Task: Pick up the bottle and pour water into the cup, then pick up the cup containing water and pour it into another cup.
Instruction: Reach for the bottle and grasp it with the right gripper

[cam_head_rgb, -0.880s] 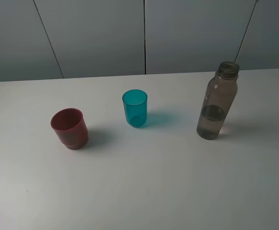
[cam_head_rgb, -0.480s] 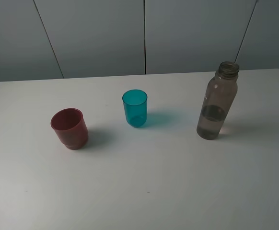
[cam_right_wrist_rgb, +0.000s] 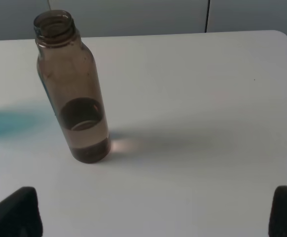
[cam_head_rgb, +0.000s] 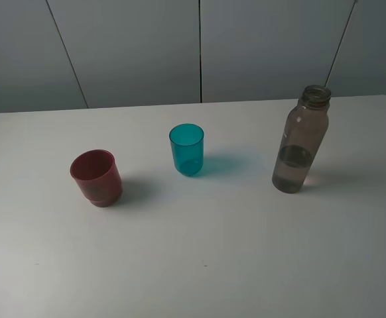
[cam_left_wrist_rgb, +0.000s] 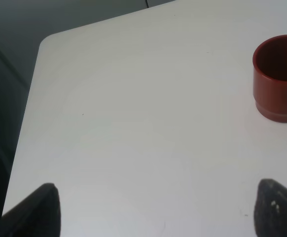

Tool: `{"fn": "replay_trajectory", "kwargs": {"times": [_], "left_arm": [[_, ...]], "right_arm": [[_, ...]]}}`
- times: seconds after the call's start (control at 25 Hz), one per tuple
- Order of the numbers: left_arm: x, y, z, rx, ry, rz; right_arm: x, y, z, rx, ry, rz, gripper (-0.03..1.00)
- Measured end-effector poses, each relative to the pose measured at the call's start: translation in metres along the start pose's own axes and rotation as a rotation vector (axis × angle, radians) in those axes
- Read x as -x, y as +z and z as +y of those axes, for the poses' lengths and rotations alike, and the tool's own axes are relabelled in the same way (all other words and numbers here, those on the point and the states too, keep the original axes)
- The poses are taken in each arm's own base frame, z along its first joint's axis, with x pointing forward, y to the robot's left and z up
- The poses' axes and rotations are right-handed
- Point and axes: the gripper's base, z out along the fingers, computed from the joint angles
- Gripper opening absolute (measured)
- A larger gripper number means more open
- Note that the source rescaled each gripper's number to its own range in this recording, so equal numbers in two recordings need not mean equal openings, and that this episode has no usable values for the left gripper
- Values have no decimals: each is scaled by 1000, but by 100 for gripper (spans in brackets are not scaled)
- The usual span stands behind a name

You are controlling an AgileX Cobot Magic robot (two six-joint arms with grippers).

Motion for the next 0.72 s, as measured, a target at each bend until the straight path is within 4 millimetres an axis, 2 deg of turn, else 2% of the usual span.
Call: {"fn": "replay_trajectory", "kwargs": {"times": [0.56,0.72], "left_arm": [[0,0,0,0,-2,0],[0,0,0,0,-2,0]], "right_arm": [[1,0,0,0,45,-6,100],[11,-3,0,-3,52,-108,100]]}}
